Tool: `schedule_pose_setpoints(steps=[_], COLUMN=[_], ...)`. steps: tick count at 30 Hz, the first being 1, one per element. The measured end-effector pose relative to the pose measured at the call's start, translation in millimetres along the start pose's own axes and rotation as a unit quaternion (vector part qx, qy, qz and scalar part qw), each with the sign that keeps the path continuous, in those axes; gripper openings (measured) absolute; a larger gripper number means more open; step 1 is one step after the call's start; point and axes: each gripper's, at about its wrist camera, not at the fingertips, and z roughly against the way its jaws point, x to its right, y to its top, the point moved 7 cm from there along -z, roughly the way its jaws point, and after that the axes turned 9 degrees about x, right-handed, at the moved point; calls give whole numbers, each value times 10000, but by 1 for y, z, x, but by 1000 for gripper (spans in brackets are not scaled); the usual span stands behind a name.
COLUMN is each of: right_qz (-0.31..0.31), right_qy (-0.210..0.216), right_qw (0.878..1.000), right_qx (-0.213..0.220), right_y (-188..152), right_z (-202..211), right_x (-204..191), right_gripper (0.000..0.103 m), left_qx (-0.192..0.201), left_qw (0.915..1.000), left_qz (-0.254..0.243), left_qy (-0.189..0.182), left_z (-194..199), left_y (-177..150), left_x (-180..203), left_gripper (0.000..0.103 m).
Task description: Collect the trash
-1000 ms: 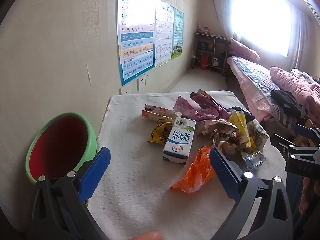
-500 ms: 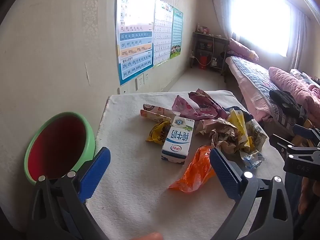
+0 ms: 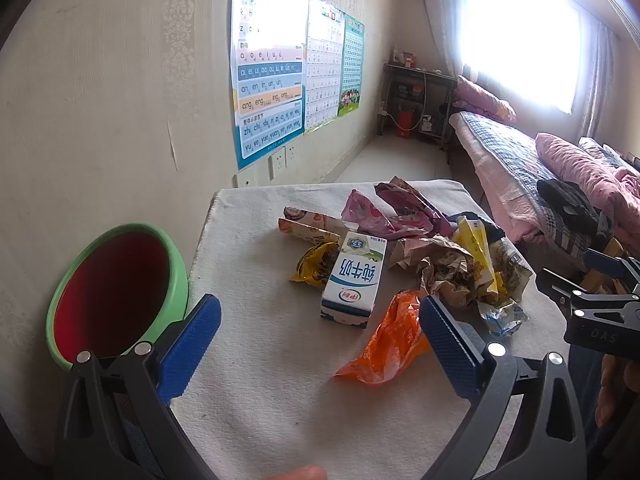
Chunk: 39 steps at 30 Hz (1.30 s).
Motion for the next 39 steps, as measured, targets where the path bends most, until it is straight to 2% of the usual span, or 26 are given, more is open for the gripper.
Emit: schedule_pose_setpoints(steps=[39], right_qz=[-32], right_qy=[20], right_qw=[9999], right_qx=[-99], right_y=[-5], right_z=[-3], right_x=[2], right_gripper=[99], left_qx=[-24], left_qw=[10000], left_qz=[-13], left_qy=[-1], left_z=[0], left_y=[-2], left_x=[1], left_gripper=[95])
